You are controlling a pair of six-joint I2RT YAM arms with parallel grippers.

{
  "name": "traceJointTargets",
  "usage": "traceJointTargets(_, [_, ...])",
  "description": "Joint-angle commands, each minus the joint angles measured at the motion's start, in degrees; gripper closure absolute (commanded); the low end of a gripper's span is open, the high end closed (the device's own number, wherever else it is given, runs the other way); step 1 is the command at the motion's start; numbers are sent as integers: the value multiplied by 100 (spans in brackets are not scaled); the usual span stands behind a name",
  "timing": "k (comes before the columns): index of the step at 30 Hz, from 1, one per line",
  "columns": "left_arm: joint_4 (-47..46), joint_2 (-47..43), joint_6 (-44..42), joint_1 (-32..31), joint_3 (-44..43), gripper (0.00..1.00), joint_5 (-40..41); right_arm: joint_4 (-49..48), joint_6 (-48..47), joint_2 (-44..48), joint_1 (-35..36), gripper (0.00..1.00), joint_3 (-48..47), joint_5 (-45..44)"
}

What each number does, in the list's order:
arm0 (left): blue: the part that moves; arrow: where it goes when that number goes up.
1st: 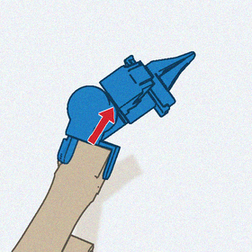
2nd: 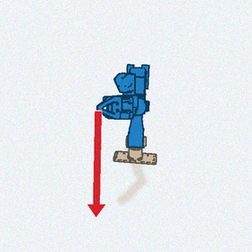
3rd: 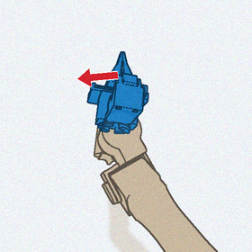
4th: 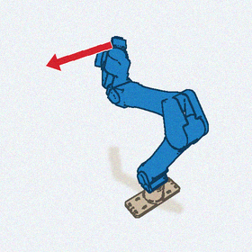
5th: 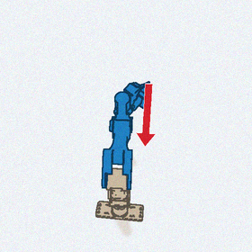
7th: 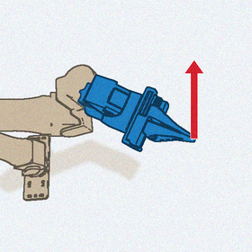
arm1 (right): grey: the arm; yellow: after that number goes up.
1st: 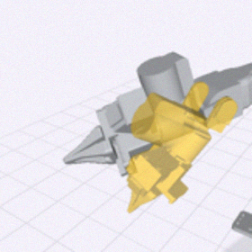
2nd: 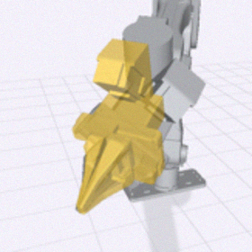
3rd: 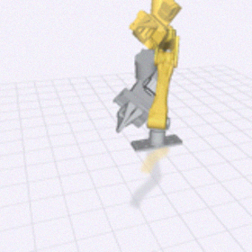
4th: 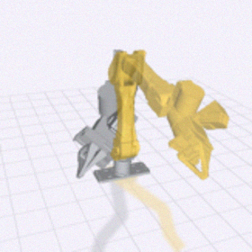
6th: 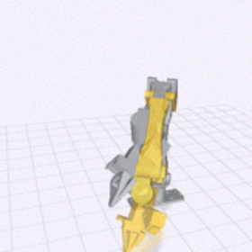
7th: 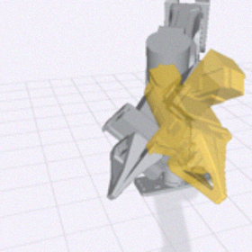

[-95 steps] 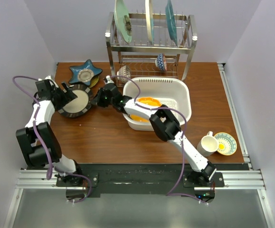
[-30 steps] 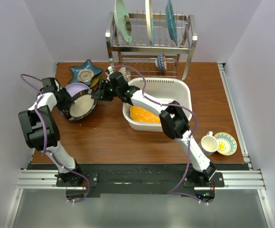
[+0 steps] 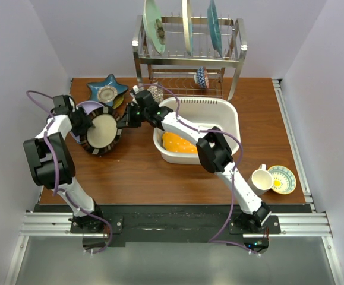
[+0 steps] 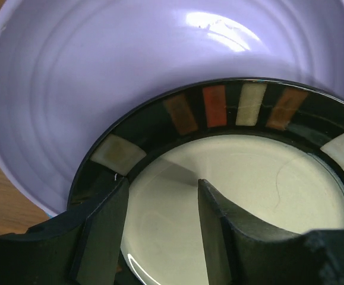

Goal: Place the plates into the plastic bin on the countertop
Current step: Pick up the plate at the center of the board.

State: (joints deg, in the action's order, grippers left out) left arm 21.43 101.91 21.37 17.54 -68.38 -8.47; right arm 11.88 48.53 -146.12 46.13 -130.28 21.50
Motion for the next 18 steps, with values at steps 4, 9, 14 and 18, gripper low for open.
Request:
traceJointTargets(4, [178, 58, -115, -110, 88, 43, -260, -353, -63, 251, 54, 100, -16, 241])
traceJointTargets(9, [-86, -302, -159, -110, 202, 40, -505, -467, -116, 435, 45, 100, 195, 180])
traceJointTargets(14, [-876, -1040, -150, -110, 605, 32, -1024, -458, -177, 611, 37, 100, 336, 136])
traceJointTargets(18, [-1395, -1559, -176, -102, 913, 21, -1297, -485, -204, 708, 28, 100, 468, 74])
